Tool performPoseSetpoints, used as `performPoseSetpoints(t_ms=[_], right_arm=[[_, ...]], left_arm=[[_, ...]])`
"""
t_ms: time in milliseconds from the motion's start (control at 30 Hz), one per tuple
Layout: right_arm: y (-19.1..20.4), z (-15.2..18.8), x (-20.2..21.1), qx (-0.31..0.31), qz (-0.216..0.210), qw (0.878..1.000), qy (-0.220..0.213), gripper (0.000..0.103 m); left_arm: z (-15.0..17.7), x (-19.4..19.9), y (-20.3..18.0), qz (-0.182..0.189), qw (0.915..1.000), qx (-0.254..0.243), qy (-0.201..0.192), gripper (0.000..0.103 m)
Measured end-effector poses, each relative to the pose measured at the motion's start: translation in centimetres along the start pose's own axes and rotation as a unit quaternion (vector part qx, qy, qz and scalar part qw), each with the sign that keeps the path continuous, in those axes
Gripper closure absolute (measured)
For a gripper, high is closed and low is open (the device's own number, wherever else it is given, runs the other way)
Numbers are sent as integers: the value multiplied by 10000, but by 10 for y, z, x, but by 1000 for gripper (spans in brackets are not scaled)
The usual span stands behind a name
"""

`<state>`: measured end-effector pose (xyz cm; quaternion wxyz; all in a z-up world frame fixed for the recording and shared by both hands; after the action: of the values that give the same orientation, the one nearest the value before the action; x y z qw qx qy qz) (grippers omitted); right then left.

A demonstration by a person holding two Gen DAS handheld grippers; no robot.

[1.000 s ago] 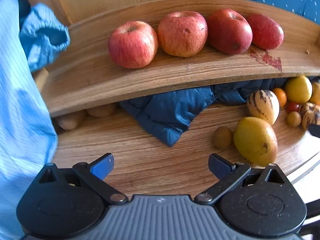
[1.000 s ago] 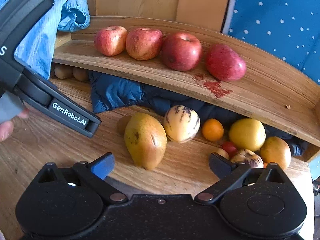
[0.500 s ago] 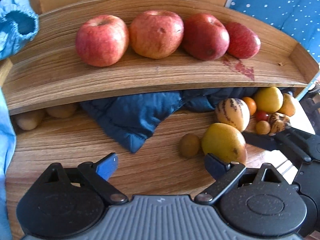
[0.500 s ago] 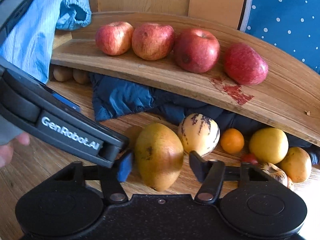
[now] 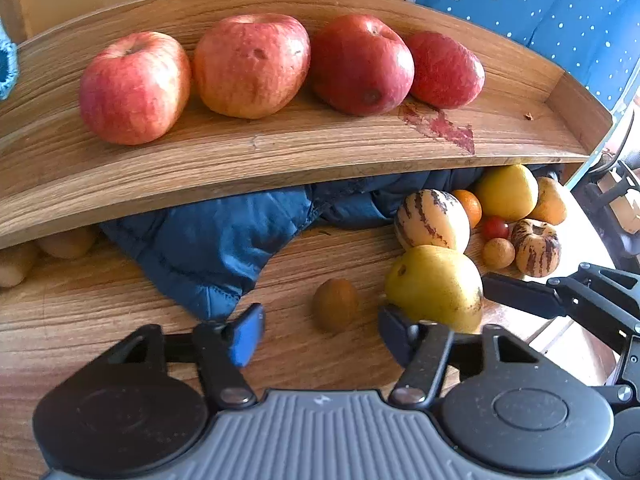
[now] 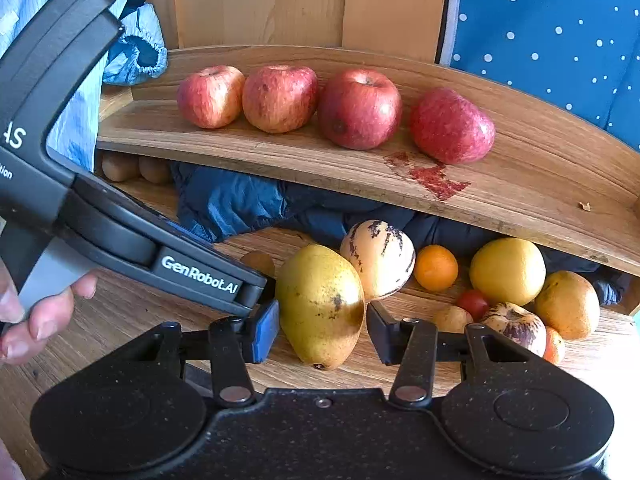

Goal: Organize fruits
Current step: 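Grasp the yellow pear with the right tool while the left tool grasps the small brown fruit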

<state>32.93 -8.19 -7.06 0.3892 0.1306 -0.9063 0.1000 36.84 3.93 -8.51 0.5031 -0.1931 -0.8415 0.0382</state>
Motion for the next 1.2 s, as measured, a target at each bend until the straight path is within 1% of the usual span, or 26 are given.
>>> performPoseSetpoints(t_ms=[167, 233, 333, 367, 500, 667, 867, 1033, 1200], right_arm=[[7, -3, -7, 116, -37, 9999, 51, 51], [9, -4, -11, 153, -51, 9998, 104, 47], [13, -6, -19, 211, -98, 9995, 209, 46], [15, -7, -20, 235, -111, 9994, 221, 47], [20, -10, -25, 365, -109, 9991, 177, 47], [15, -6, -21, 157, -150, 9997, 145, 48], [5, 7, -1, -170, -16, 9999, 3, 48], [-11, 20, 31, -455, 253, 9984, -203, 47], [-38, 47, 66, -827, 628, 9944, -183, 47]], left_arm=[[0, -2, 4, 19, 10000, -69, -46, 51], [-1, -2, 7, 47, 9999, -64, -68, 52], [-3, -3, 7, 55, 9999, -127, -76, 53], [-4, -4, 6, 63, 9998, -165, -72, 56], [-5, -5, 3, 151, 9997, -183, -42, 75], [-3, -4, -1, 180, 9998, -91, -16, 75], [0, 4, -14, 176, 9997, -184, -53, 75], [0, 9, -37, 273, 9988, -383, -111, 75], [4, 9, -75, 516, 9960, -722, -92, 75]])
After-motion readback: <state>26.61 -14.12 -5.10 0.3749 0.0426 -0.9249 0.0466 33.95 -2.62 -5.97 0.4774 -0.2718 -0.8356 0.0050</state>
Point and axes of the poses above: each gripper's, at about its wrist camera, not at the fingertips, and x roughly against the way its jaws point, y to its left, z to its underside, the point moved 4 cm from there along -x, roughly the way its jaws point, and after that the axes turned 6 degrees about z, right-handed, at the moved point
